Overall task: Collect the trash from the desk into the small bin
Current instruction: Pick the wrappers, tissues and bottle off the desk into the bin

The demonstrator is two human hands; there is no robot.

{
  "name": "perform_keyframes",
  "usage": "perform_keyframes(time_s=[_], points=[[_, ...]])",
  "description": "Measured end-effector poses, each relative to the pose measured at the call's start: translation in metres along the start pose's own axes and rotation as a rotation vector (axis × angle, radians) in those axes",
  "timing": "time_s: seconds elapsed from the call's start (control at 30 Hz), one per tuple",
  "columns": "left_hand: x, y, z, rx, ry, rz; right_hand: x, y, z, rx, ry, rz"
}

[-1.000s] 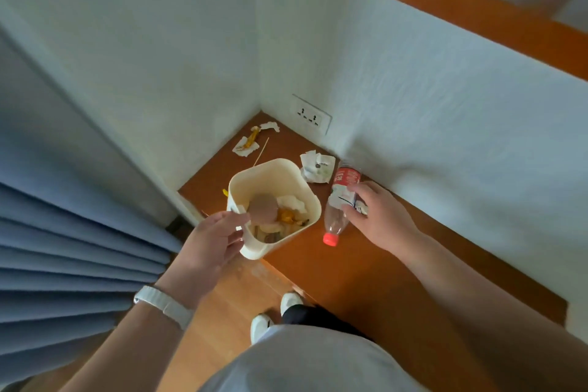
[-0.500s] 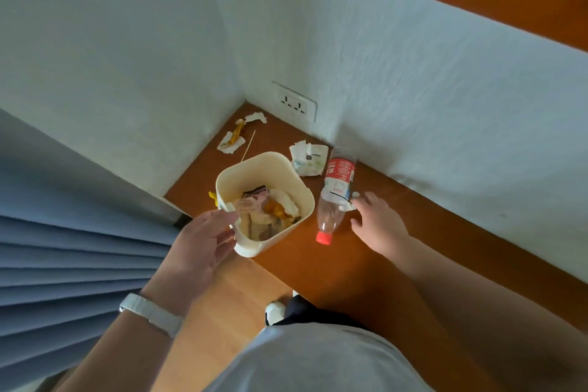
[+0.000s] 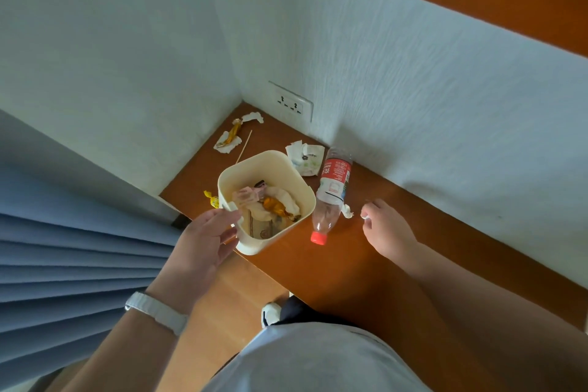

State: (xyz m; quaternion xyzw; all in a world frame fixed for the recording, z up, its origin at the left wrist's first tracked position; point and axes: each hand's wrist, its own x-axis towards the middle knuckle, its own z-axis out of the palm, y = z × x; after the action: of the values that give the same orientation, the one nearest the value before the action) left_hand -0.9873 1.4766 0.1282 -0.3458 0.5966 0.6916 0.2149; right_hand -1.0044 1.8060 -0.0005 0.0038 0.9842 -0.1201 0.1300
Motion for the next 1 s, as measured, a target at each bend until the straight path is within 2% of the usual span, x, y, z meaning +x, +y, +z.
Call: perform_keyframes(time_s=[0.13,0.3,0.43,0.53,0.7,0.87,1.0], points=[[-0.004,-0.004,-0.004,-0.030,-0.008,0.006,-0.012,-0.014,-0.023,0.075,0.075,0.038],[-0.013,-0.009,-0.008,-0.053,-0.027,0.029,-0.028,-0.056,-0.074,0.270,0.244,-0.074],[-0.023,-0.011,-0.013,-0.051,-0.052,0.049,-0.036,-0.102,-0.110,0.397,0.302,-0.228],[-0.032,-0.012,-0.016,-0.034,-0.055,0.057,-0.039,-0.133,-0.122,0.394,0.262,-0.357],[-0.044,-0.020,-0.025,0.052,-0.092,0.082,-0.027,-0.163,-0.120,0.239,0.188,-0.524],[-0.045,-0.028,-0.031,0.024,-0.070,0.054,-0.023,-0.175,-0.112,0.179,0.099,-0.561],[-0.043,-0.034,-0.034,0.026,-0.071,0.049,-0.021,-0.168,-0.116,0.229,0.113,-0.526]])
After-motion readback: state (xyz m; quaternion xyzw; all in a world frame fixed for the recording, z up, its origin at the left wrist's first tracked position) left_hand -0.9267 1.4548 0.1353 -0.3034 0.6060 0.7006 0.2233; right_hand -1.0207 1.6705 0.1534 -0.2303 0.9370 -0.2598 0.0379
